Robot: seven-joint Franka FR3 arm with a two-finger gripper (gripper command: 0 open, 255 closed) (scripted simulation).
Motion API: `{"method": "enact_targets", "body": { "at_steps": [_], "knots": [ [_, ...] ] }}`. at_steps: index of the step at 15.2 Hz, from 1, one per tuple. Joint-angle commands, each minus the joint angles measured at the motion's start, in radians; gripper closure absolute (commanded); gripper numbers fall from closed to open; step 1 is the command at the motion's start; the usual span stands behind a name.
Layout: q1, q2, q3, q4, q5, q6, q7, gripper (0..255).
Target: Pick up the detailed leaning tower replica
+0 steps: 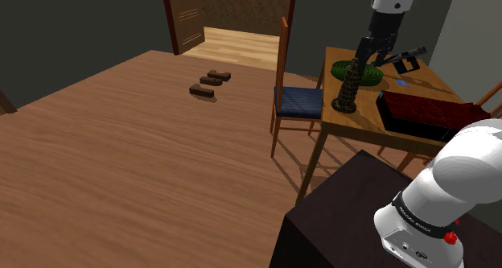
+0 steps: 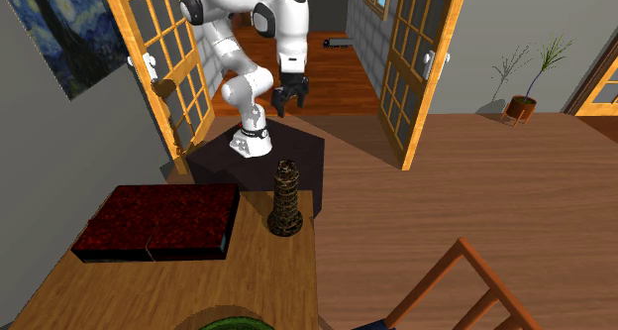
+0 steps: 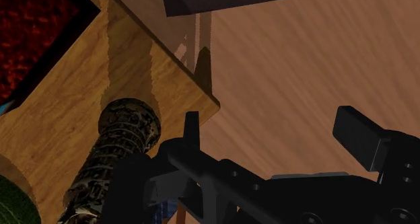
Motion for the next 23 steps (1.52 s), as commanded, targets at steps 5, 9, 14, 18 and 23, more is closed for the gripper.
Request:
{"method": "enact_targets", "body": {
  "at_steps": [5, 9, 14, 18, 23],
  "knots": [
    [-0.014, 0.160, -0.120, 0.082, -0.022, 0.139, -0.123, 0],
    [-0.014, 0.280, -0.196, 0.157, -0.001, 0.220, -0.211, 0],
    [-0.010, 0.448, -0.289, 0.278, 0.075, 0.301, -0.340, 0],
    [-0.013, 0.505, -0.312, 0.296, 0.110, 0.344, -0.382, 0],
    [-0.014, 0.530, -0.319, 0.242, 0.122, 0.419, -0.392, 0]
  ]
}}
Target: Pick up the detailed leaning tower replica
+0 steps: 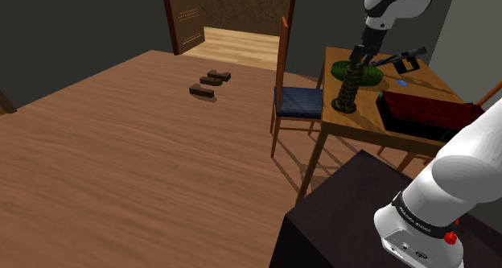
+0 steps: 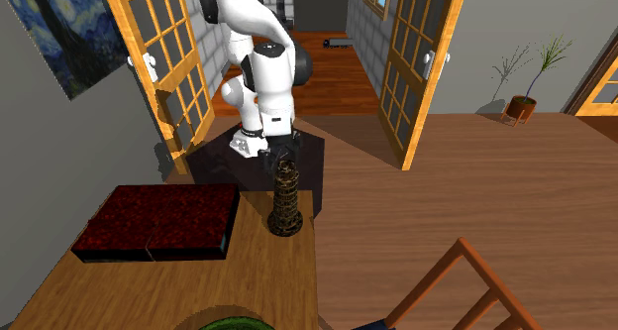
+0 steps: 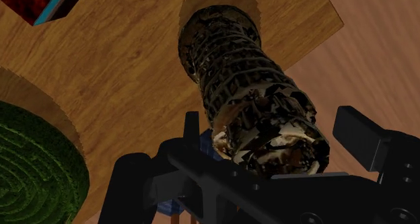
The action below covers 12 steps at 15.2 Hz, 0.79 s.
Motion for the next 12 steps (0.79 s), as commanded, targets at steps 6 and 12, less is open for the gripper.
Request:
{"method": "enact_targets", "body": {
  "at_steps": [6, 12],
  "knots": [
    [-0.001, 0.007, -0.002, -0.010, 0.003, 0.017, -0.003, 255],
    [0.000, 0.007, -0.001, -0.011, 0.003, 0.017, -0.002, 255]
  ]
}}
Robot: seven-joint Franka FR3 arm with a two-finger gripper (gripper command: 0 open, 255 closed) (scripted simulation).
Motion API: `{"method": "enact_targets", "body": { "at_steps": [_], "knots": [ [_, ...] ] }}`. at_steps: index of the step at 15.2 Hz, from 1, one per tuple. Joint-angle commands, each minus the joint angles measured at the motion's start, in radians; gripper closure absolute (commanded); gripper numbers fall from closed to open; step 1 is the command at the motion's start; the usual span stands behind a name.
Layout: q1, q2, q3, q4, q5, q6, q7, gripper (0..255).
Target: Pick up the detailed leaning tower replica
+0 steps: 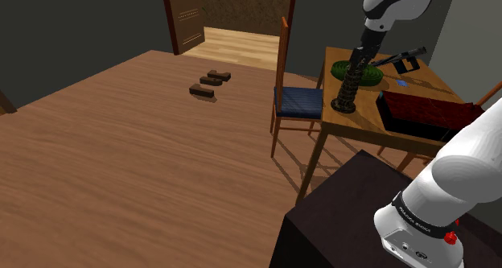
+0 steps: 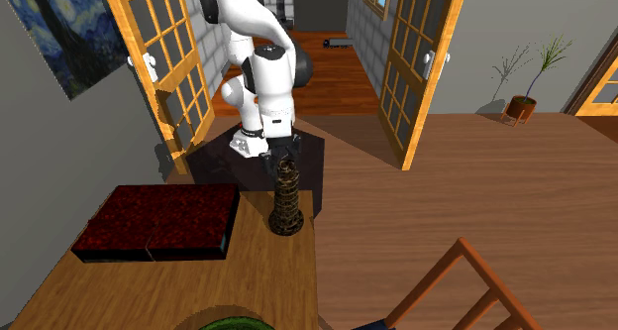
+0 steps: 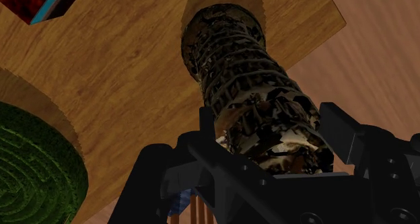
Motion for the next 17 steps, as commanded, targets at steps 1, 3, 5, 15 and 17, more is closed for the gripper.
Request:
{"method": "enact_targets", "body": {
  "at_steps": [1, 3, 5, 15, 17],
  "knots": [
    [0.000, -0.004, 0.001, 0.007, -0.003, -0.013, 0.002, 255],
    [0.000, -0.013, 0.003, 0.026, -0.007, -0.040, 0.006, 255],
    [0.000, -0.021, 0.006, 0.046, -0.011, -0.067, 0.009, 255],
    [0.003, -0.046, 0.016, 0.157, -0.021, -0.201, 0.017, 255],
    [0.003, -0.046, 0.016, 0.159, -0.021, -0.203, 0.017, 255]
  ]
}}
